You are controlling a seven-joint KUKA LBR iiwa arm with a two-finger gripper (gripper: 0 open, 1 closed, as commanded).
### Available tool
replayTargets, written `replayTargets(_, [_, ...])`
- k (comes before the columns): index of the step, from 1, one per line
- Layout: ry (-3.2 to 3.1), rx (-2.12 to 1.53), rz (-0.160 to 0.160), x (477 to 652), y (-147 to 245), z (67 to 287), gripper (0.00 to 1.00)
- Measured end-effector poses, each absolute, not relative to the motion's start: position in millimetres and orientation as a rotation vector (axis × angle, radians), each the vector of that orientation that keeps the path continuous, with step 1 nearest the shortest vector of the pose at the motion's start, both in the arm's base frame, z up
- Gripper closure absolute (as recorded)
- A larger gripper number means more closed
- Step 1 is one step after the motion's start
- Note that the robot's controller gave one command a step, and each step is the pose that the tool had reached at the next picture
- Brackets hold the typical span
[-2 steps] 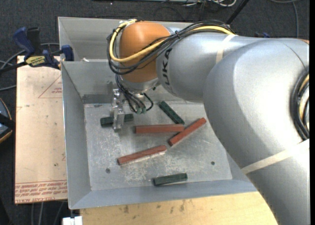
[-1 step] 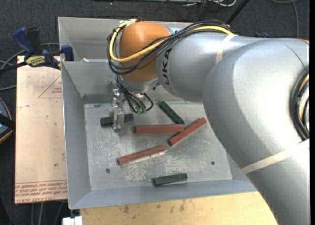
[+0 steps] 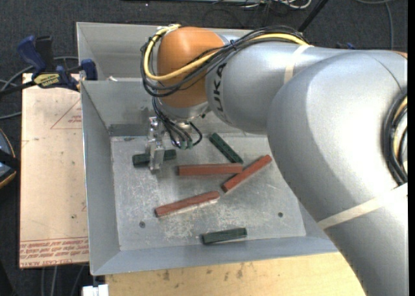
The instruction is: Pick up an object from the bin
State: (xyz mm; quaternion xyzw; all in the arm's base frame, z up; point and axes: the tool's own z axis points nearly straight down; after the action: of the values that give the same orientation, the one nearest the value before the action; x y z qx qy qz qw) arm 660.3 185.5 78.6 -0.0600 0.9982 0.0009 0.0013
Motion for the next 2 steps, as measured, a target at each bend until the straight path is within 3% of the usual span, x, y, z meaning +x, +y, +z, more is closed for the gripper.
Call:
replayTargets(1, [3.131, -0.188, 0.004, 661.2, 186, 110, 1.0])
replayTargets(2, [3.127, -0.186, 0.005, 662.5, 186, 178, 1.0])
